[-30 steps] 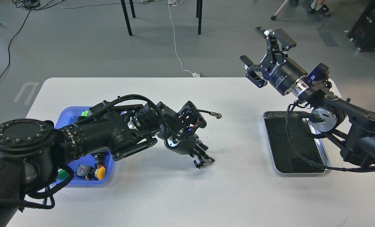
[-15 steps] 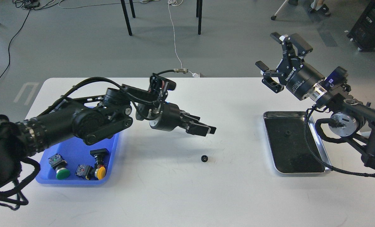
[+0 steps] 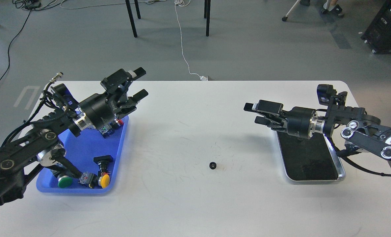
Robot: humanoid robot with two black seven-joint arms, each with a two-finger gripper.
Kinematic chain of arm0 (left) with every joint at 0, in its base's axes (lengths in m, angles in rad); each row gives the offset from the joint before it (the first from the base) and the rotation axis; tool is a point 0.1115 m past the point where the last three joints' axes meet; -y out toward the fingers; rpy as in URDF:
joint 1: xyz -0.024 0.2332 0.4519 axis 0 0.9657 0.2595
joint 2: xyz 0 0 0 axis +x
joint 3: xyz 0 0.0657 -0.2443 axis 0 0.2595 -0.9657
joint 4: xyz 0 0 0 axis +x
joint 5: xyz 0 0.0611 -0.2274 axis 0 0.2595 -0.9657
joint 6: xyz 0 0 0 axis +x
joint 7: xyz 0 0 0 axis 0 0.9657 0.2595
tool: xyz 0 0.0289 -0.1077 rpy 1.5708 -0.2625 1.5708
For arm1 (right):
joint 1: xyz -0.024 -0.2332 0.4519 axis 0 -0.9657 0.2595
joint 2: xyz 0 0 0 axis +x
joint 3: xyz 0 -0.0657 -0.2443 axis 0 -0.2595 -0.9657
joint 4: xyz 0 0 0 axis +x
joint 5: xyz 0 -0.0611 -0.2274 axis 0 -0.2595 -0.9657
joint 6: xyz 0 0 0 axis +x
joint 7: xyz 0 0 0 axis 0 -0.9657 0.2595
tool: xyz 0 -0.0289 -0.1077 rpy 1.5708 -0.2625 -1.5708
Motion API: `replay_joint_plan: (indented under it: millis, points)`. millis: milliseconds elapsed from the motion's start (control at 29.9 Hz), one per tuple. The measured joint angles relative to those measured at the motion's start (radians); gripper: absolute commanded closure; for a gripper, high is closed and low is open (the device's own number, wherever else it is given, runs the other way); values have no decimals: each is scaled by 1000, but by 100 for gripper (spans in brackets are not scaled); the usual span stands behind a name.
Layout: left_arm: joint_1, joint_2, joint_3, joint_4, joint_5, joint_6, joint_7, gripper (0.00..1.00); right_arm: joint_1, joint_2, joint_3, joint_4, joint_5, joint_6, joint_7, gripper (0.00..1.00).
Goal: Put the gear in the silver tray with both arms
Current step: 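Withdraw the left gripper and reach the right gripper toward the gear, then lower the right gripper onto the second gear and close on it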
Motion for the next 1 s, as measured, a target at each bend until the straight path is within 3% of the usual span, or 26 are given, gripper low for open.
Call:
replay_joint_plan:
  millis: [134,234,368,635,1003]
  points:
    - [102,-15,-129,-33,-11,63,9,2,159,65,-182,0,-113,-1,0,2]
    - [138,-14,-161,-39,-54,73,45,2,278,143,-327,-2,-168,-1,0,2]
    - [149,-12,-194,-40,-96,76,63,2,380,266,-459,-23,-235,-2,0,2]
    - [149,-17,-199,-41,-101,86,69,2,407,432,-565,-91,-379,-56,0,2]
    - [149,-18,-199,-41,-101,90,70,2,392,477,-681,-91,-467,-209,0,8]
